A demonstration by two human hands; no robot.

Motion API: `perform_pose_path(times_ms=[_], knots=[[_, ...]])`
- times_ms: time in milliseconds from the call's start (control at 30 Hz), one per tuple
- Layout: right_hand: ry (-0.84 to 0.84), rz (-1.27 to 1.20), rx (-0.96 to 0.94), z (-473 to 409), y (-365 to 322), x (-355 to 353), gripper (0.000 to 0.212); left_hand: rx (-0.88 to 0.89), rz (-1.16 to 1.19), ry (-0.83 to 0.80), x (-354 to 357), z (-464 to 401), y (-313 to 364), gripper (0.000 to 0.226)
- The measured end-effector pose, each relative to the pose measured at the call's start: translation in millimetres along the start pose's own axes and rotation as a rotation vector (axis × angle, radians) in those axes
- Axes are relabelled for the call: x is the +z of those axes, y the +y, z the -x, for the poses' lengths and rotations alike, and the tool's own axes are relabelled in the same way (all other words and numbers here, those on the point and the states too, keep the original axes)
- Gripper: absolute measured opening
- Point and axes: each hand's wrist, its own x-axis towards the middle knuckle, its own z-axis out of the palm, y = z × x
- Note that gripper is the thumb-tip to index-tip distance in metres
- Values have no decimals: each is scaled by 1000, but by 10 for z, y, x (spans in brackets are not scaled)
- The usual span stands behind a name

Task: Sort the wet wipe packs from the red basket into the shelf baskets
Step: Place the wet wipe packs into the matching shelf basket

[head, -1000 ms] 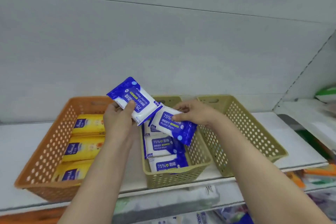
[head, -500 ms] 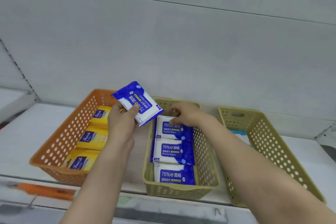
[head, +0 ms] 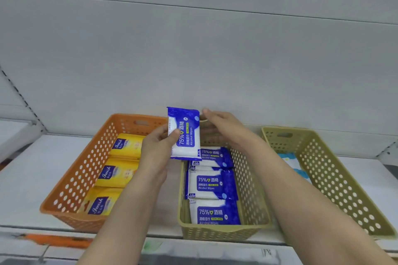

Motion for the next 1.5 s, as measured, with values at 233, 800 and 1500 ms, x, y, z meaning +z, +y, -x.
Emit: perform_pose_path(times_ms=[233, 800, 1500], knots=[[-13, -284, -39, 314, -73, 68, 40, -46, -51, -68, 125, 6, -29, 28], [100, 754, -17, 469, -31, -218, 27, 116, -430, 21, 130, 39, -228, 37], [-60, 1233, -155, 247, 432, 267, 84, -43, -302, 0, 28, 348, -371, 25]])
